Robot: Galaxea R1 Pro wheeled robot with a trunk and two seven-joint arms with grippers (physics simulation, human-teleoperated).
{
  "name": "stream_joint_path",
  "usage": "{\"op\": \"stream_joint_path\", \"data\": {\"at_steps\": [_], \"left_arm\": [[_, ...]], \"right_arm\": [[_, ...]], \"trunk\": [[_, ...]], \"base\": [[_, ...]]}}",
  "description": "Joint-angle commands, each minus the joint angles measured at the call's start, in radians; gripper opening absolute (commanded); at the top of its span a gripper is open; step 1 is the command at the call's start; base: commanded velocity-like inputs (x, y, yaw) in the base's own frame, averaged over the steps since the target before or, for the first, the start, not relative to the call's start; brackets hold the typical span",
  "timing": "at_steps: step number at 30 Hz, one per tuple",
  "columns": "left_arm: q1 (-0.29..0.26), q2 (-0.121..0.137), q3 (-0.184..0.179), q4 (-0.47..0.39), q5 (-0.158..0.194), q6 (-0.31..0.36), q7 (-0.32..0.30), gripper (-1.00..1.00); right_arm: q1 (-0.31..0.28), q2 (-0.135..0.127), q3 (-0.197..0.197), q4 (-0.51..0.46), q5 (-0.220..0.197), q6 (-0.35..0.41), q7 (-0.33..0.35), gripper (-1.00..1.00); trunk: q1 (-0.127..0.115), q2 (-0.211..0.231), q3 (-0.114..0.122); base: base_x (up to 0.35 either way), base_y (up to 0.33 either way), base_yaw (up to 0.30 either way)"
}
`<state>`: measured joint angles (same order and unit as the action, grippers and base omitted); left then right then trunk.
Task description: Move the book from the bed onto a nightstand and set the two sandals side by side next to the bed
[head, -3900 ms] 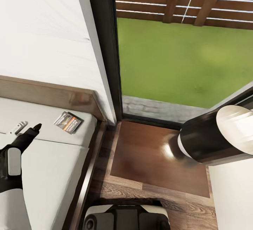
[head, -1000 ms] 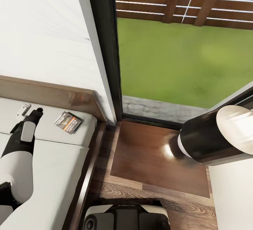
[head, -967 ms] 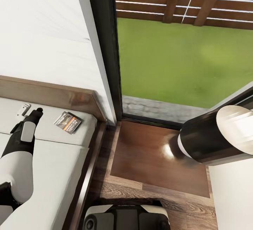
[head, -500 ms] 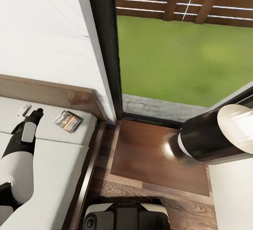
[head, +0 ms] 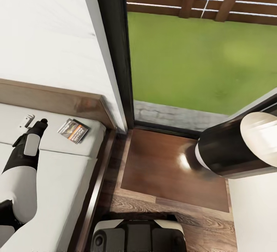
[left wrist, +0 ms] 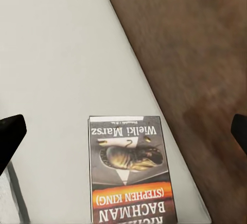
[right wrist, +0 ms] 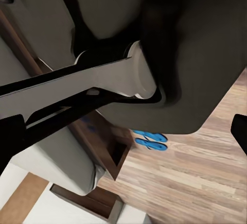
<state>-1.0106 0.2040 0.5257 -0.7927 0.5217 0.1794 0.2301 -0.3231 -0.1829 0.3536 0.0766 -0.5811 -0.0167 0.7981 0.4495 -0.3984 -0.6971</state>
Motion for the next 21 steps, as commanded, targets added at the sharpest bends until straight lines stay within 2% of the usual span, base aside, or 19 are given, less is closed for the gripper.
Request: {"op": "stream_joint_path", "data": {"at_steps": [1, 16, 21], "left_arm": [[0.0, 0.0, 0.0, -0.002, 0.009, 0.005, 0.005, 1.0], [0.0, -0.001, -0.001, -0.001, 0.009, 0.003, 0.005, 1.0], [0.0, -0.011, 0.0, 0.0, 0.009, 0.003, 0.005, 1.0]], "right_arm": [[-0.001, 0.0, 0.008, 0.003, -0.009, -0.002, 0.006, 1.0], [-0.001, 0.0, 0.008, 0.004, -0.009, -0.002, 0.006, 1.0], [-0.001, 0.0, 0.008, 0.003, -0.009, -0.002, 0.006, 1.0]], "trunk": [[0.0, -0.002, -0.003], [0.0, -0.002, -0.026], [0.0, -0.002, -0.034]], "base": [[0.0, 0.0, 0.0], [0.0, 0.0, 0.0], [0.0, 0.0, 0.0]]}}
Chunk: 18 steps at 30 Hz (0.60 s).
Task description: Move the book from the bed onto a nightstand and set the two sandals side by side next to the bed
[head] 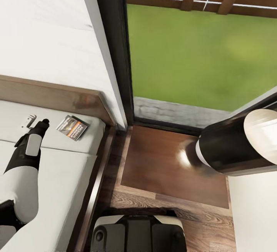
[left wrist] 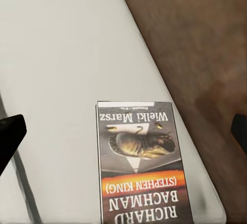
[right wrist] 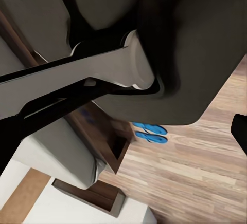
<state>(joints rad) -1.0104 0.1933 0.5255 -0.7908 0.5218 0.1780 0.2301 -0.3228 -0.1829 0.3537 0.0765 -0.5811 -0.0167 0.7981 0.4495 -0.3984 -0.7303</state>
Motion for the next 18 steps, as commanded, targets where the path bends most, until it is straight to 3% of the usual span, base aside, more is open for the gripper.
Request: {"op": "stream_joint_path", "data": {"at_steps": [1, 18], "left_arm": [[0.0, -0.001, 0.0, -0.002, 0.009, 0.005, 0.005, 1.0], [0.001, -0.006, -0.006, 0.032, 0.008, 0.001, -0.002, 1.0]], "right_arm": [[-0.001, 0.0, 0.008, 0.003, -0.009, -0.002, 0.006, 1.0], [-0.001, 0.0, 0.008, 0.004, -0.009, -0.002, 0.006, 1.0]], "trunk": [[0.0, -0.002, -0.003], [0.0, -0.002, -0.03]], "base": [[0.0, 0.0, 0.0], [0.0, 0.0, 0.0]]}}
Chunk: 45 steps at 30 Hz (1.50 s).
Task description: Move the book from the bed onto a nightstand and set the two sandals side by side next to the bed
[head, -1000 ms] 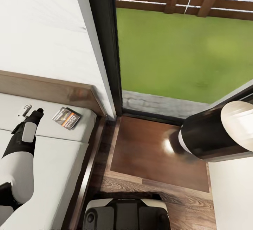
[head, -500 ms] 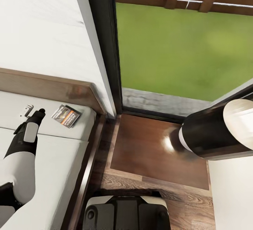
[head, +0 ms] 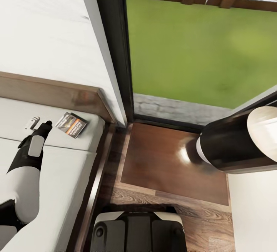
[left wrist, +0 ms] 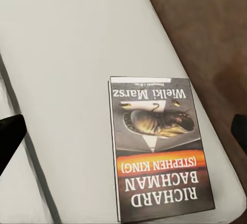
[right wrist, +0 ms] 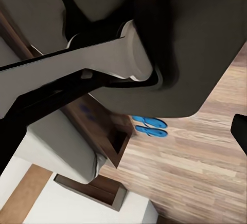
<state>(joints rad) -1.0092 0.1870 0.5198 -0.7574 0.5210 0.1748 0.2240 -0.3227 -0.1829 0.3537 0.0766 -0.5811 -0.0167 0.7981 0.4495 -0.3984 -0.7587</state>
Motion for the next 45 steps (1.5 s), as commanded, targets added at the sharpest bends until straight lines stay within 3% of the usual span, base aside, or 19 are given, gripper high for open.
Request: {"op": "stream_joint_path", "data": {"at_steps": [1, 8, 14, 20, 43, 45], "left_arm": [[0.0, -0.003, -0.001, 0.004, 0.008, 0.003, 0.005, 1.0], [0.0, -0.012, -0.011, 0.034, 0.007, -0.025, 0.004, 1.0], [0.0, -0.023, -0.088, 0.088, 0.007, -0.046, 0.005, 1.0], [0.0, -0.047, -0.136, 0.11, 0.007, -0.055, 0.005, 1.0], [0.0, -0.046, -0.142, 0.129, 0.009, -0.059, 0.004, 1.0], [0.0, -0.047, -0.143, 0.129, 0.01, -0.057, -0.035, 1.0]], "right_arm": [[-0.001, 0.0, 0.008, 0.004, -0.01, -0.002, 0.006, 1.0], [-0.001, 0.0, 0.008, 0.004, -0.01, -0.002, 0.006, 1.0], [-0.002, 0.0, 0.008, 0.004, -0.01, -0.002, 0.006, 1.0], [-0.002, 0.0, 0.008, 0.003, -0.01, -0.002, 0.006, 1.0], [-0.002, 0.0, 0.008, 0.003, -0.01, -0.002, 0.006, 1.0], [-0.001, 0.0, 0.008, 0.003, -0.01, -0.002, 0.006, 1.0]], "trunk": [[0.0, -0.002, -0.003], [0.0, -0.002, -0.014], [0.0, -0.002, -0.023], [0.0, -0.002, -0.033], [0.0, -0.002, -0.06], [0.0, -0.002, -0.061]], "base": [[0.0, 0.0, 0.0], [0.0, 0.0, 0.0], [0.0, 0.0, 0.0], [0.0, 0.0, 0.0], [0.0, 0.0, 0.0], [0.0, 0.0, 0.0]]}}
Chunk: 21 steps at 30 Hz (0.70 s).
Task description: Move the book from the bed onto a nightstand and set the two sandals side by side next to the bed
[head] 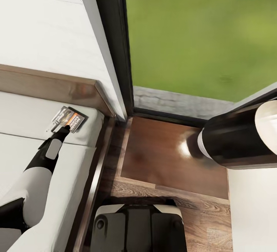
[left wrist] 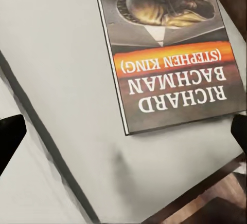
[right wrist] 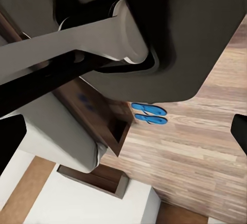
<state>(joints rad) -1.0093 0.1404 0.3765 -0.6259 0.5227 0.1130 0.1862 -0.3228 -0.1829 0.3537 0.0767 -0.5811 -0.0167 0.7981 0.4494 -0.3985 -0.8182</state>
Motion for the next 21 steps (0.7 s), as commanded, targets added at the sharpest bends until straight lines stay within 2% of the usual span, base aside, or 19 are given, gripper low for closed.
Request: {"op": "stream_joint_path", "data": {"at_steps": [1, 3, 6, 21], "left_arm": [[0.0, 0.0, 0.0, -0.002, 0.009, 0.005, -0.009, 1.0], [0.0, -0.001, 0.001, -0.001, 0.009, 0.008, -0.051, 1.0], [0.0, -0.001, 0.001, 0.001, 0.009, 0.007, -0.078, 1.0], [0.0, 0.001, 0.004, 0.002, 0.011, 0.005, -0.086, 1.0]], "right_arm": [[-0.001, 0.0, 0.008, 0.004, -0.009, -0.002, 0.006, 1.0], [-0.001, 0.0, 0.008, 0.004, -0.009, -0.002, 0.006, 1.0], [-0.001, 0.0, 0.008, 0.003, -0.009, -0.002, 0.006, 1.0], [-0.001, 0.0, 0.008, 0.004, -0.009, -0.002, 0.006, 1.0]], "trunk": [[0.001, -0.002, -0.001], [0.001, -0.002, -0.001], [0.001, -0.002, -0.001], [0.001, -0.002, -0.001]], "base": [[0.0, 0.0, 0.0], [0.0, 0.0, 0.0], [0.0, 0.0, 0.0], [0.0, 0.0, 0.0]]}}
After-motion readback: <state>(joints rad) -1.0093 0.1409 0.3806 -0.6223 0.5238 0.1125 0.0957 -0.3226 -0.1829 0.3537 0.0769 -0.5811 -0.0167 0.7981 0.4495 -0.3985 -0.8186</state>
